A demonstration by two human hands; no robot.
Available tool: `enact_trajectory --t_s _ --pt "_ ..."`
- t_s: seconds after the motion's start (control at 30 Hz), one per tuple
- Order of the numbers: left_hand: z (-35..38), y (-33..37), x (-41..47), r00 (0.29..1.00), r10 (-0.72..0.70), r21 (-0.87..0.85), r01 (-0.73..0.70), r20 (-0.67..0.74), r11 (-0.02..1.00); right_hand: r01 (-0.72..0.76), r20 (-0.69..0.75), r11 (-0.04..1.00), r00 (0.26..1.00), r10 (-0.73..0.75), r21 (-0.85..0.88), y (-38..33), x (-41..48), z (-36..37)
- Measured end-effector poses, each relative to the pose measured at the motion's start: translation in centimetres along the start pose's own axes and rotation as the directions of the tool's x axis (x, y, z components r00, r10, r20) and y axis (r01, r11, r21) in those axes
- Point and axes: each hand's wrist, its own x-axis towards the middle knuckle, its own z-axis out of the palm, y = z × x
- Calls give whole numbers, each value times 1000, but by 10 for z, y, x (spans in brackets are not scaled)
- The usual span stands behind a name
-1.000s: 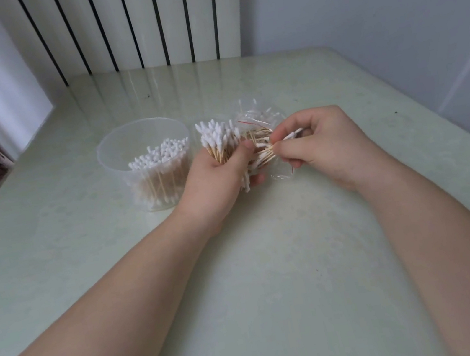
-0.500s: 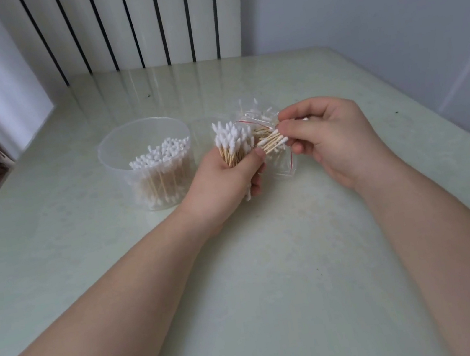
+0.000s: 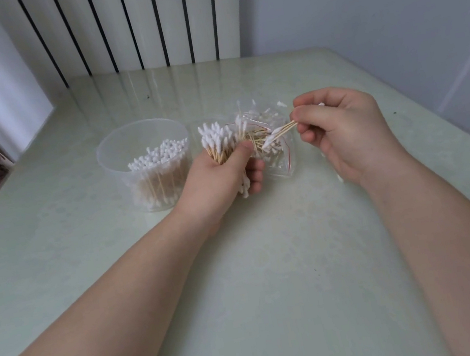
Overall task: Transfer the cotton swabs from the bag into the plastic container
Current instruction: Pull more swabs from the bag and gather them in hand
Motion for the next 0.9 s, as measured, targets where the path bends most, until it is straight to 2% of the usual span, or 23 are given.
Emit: enact_trajectory --t_s 0.17,0.3,0.37,0.47,0.6,0.77,0.9 --pt "-1 -4 3 999 30 -4 -30 12 1000 -28 180 990 982 53 -137 4 -6 5" --pt "-3 -2 -3 981 85 47 -95 173 994 43 244 964 969 23 -261 9 -11 12" --pt "-4 -1 -3 976 97 88 -116 196 989 49 244 960 970 21 -277 11 -13 15" --pt "-3 0 -2 981 83 125 -106 175 987 9 203 987 979 24 -161 11 -12 17" --pt "-3 -2 2 995 54 157 -66 79 985 -63 114 997 992 59 34 5 -9 13" --pt "-4 -7 6 999 38 132 -38 6 990 -80 87 994 994 73 74 4 -9 12" --pt "-2 -5 4 999 20 46 -21 26 999 -51 18 991 999 50 125 3 -10 15"
